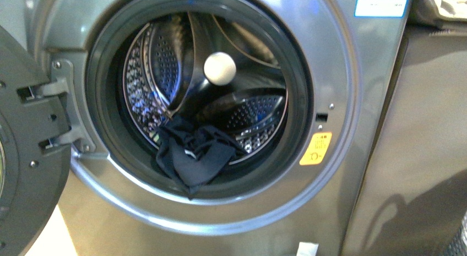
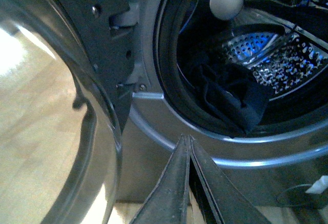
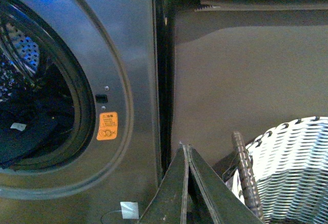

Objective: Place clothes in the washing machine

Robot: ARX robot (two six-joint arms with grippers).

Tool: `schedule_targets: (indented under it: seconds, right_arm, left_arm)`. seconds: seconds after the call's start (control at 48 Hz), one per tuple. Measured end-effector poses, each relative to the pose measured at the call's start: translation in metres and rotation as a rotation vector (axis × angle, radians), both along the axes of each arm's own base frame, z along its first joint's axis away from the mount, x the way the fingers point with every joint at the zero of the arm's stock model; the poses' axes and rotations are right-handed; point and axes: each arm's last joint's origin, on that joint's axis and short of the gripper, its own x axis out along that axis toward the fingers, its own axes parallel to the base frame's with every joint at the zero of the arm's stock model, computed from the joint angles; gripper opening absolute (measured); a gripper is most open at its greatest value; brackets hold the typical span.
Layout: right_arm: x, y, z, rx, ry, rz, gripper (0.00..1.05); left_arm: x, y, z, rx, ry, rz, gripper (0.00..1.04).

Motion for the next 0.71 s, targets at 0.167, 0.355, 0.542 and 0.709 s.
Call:
schedule_targets:
  seconds: [0.167, 0.355, 0.542, 0.709]
  right_arm:
    - [-0.010, -0.005, -0.012, 0.001, -0.003, 0.000, 0.02]
    - [-0.020, -0.016, -0.022, 0.001, -0.004, -0.008, 0.02]
    - [-0.030, -0.017, -0.030, 0.001, -0.006, -0.005, 0.02]
    - [-0.036, -0.017, -0.035, 0.001, -0.005, -0.005, 0.02]
  left_arm:
    - [-0.012, 0.000, -0.001, 0.000, 0.002, -0.003, 0.04]
    - [-0.023, 0.000, 0.000, 0.000, 0.001, -0.003, 0.04]
    - [-0.035, 0.000, 0.002, 0.000, -0.006, -0.003, 0.04]
    - [-0.041, 0.000, 0.005, 0.000, -0.017, -0.003, 0.04]
